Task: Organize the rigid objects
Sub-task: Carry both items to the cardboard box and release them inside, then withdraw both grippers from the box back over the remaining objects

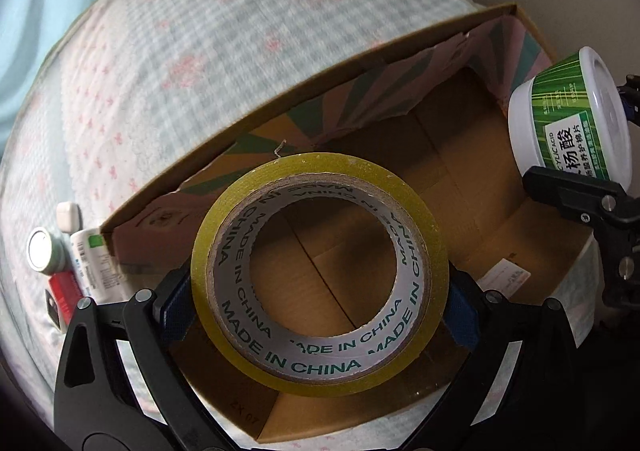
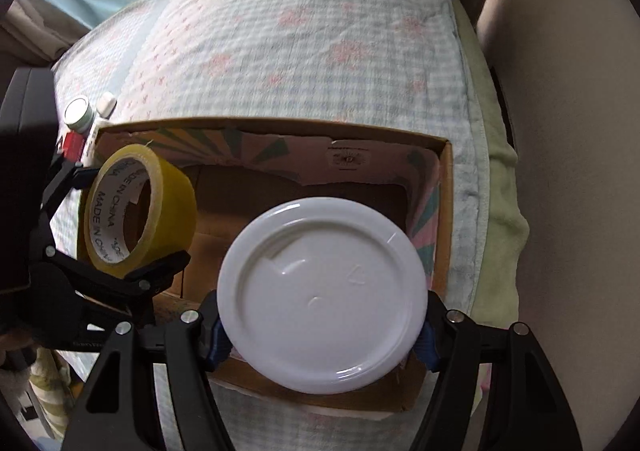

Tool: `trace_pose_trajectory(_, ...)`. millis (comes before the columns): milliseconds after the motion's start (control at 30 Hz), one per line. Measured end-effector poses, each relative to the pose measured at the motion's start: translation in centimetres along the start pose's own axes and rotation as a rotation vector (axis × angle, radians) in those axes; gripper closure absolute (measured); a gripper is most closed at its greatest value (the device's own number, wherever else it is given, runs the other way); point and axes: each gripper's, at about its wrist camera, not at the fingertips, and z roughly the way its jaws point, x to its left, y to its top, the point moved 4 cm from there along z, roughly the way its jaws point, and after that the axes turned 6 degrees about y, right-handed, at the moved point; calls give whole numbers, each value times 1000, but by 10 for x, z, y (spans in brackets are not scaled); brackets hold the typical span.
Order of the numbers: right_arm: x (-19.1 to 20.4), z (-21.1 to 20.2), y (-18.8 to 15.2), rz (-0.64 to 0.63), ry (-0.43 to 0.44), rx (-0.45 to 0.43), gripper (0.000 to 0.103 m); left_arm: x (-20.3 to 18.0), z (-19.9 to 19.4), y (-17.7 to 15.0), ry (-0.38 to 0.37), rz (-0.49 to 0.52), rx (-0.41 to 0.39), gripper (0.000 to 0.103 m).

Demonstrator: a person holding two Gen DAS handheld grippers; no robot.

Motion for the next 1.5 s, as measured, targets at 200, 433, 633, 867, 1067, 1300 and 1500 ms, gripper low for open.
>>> trace_pose_trajectory(200,2,18,-11,-117,33,13,37,-9,20,-1,20,90,10,5)
trace_pose_trajectory(433,8,15,-17,-210,-8,-8,2,-13,16,-8,35,156,-5,0)
trace_pose_trajectory(633,17,-11,-30,-316,4,-64,0,-15,-13,-10,56,170,-74,0)
trace_pose_trajectory(867,17,-16,-40,-272,13,-57,0,-9,-40,-17,53,148,-101,0)
trace_pose_trajectory(1067,29,-36,-38,-272,15,-80,0,0,-63,-24,56,146,-122,0)
trace_pose_trajectory(1300,51,-67,-44,-362,3,-54,0,12,-106,-38,32,110,-141,0)
trace_pose_trajectory(1500,73,-95,-49,-426,-32,-39,0,28,-146,-78,17,18,-182,0)
